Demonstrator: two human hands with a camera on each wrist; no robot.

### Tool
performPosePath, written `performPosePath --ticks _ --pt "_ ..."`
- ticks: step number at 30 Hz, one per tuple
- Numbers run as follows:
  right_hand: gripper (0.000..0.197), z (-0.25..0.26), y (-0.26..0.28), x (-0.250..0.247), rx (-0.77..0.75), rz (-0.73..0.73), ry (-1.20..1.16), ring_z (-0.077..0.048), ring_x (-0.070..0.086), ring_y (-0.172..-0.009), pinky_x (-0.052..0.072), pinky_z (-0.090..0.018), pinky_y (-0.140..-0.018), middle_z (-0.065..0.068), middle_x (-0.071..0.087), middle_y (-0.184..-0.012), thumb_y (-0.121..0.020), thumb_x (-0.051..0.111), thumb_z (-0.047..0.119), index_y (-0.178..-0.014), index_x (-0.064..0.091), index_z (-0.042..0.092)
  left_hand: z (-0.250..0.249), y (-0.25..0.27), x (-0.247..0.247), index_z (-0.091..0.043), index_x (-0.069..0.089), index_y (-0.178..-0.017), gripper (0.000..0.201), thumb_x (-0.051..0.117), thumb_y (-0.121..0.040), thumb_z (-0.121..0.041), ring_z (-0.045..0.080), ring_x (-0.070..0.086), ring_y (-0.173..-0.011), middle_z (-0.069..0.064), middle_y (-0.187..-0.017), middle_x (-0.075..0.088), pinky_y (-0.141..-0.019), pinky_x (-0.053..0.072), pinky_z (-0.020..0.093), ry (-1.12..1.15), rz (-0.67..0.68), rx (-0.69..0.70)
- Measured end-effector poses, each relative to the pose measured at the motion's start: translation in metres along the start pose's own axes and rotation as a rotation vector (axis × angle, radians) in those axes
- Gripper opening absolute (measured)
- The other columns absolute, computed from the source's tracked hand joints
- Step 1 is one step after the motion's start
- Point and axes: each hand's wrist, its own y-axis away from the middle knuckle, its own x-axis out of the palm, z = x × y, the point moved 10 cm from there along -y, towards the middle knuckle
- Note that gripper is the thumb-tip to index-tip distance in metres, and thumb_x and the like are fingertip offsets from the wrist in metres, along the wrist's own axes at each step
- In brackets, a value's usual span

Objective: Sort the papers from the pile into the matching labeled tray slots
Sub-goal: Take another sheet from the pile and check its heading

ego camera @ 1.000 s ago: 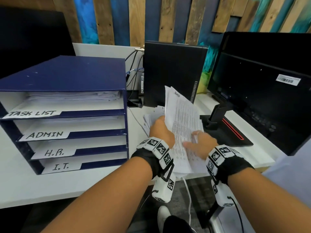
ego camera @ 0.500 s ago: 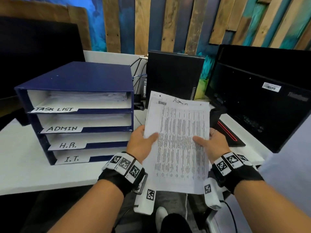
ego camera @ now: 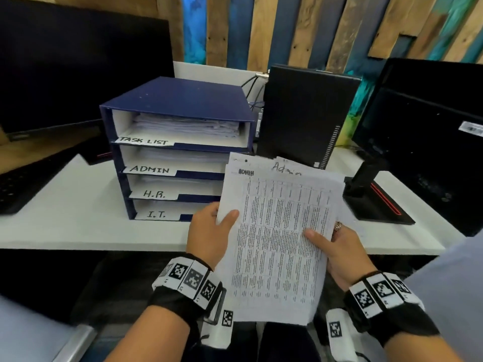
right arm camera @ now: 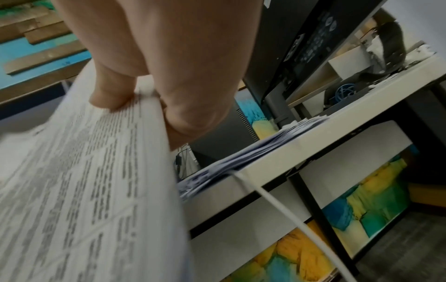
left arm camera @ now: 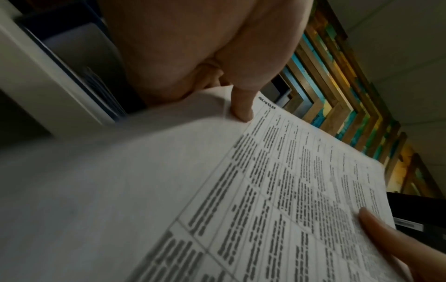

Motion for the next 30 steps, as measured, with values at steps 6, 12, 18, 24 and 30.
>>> performPosePath --ticks 6,12,18,24,30 --pt "0.037 -0.007 0.007 0.062 -0.014 0.106 0.087 -0.025 0.072 -0.106 0.053 -0.055 -0.097 -0.005 0.075 -0.114 -0.084 0.071 0.027 -0.119 0.069 0.013 0.014 0.012 -0.062 -0.019 0.071 -0.084 0.028 0.059 -0.095 -0.041 0.019 0.07 -0.075 -0.003 -0.079 0.073 -0.069 0.058 0.036 -0.065 -0.111 -0.031" --pt "0.023 -0.008 0.001 0.121 -0.032 0.151 0.149 -0.017 0.071 -0.106 0.053 -0.048 -0.1 0.001 0.075 -0.113 -0.095 0.065 0.017 -0.118 0.067 0.016 0.026 0.014 -0.128 -0.016 0.07 -0.08 0.026 0.06 -0.095 -0.036 0.024 0.07 -0.074 0.003 -0.077 0.073 -0.069 0.057 0.036 -0.032 -0.307 -0.086" --pt "0.024 -0.033 0.01 0.164 0.161 0.324 0.13 -0.024 0.072 -0.105 0.057 -0.057 -0.089 -0.005 0.074 -0.115 -0.1 0.057 0.012 -0.123 0.063 0.012 0.002 -0.014 -0.179 -0.001 0.061 -0.074 0.049 0.055 -0.096 -0.044 0.025 0.06 -0.065 0.006 -0.072 0.066 -0.063 0.047 0.033 -0.125 -0.433 -0.063" --pt "0.02 0.004 -0.015 0.171 0.076 0.121 0.009 -0.021 0.073 -0.1 0.059 -0.041 -0.089 -0.005 0.076 -0.107 -0.101 0.052 0.004 -0.114 0.067 0.008 -0.002 -0.039 -0.184 -0.002 0.065 -0.082 0.055 0.055 -0.088 -0.056 0.032 0.064 -0.073 0.018 -0.079 0.066 -0.071 0.055 0.04 -0.062 -0.303 -0.245" --pt "0.021 0.052 -0.052 0.185 0.015 -0.048 0.078 -0.029 0.075 -0.086 0.058 -0.056 -0.085 -0.012 0.076 -0.091 -0.096 0.063 0.023 -0.096 0.067 0.002 0.009 -0.017 -0.161 -0.014 0.064 -0.107 0.018 0.05 -0.097 -0.015 0.019 0.06 -0.054 0.008 -0.071 0.068 -0.053 0.051 0.028 0.163 -0.008 -0.348"
